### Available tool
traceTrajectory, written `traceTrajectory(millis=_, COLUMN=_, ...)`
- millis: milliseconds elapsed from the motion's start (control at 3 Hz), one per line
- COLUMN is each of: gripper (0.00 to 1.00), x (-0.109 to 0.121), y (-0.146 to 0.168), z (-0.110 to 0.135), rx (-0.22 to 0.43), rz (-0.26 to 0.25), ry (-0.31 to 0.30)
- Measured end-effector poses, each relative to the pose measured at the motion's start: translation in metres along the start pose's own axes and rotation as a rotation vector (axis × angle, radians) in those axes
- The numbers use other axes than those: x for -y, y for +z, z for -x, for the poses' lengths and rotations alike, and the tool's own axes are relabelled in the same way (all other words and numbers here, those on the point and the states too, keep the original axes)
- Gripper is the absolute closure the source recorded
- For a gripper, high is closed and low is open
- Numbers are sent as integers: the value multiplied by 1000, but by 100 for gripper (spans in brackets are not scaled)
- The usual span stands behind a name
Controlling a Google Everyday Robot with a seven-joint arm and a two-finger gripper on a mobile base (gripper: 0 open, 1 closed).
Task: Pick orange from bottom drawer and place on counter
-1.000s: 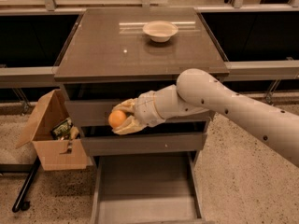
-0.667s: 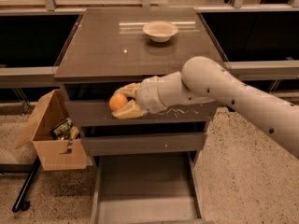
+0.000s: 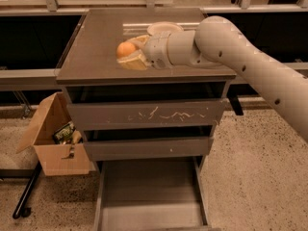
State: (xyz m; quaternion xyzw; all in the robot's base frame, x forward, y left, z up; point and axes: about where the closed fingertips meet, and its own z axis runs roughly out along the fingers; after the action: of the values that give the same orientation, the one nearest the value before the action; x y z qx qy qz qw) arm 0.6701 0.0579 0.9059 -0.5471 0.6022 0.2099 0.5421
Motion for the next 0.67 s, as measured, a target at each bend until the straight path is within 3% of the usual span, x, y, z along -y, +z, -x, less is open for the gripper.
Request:
traceTrajectory(millis=333, gripper=100, x=47, y=3, z=-14, rx=-9, rz=-82, ry=104)
traceTrajectory(millis=667, gripper=100, x=78, y=8, z=-33, rx=-25, rz=-131, ry=194)
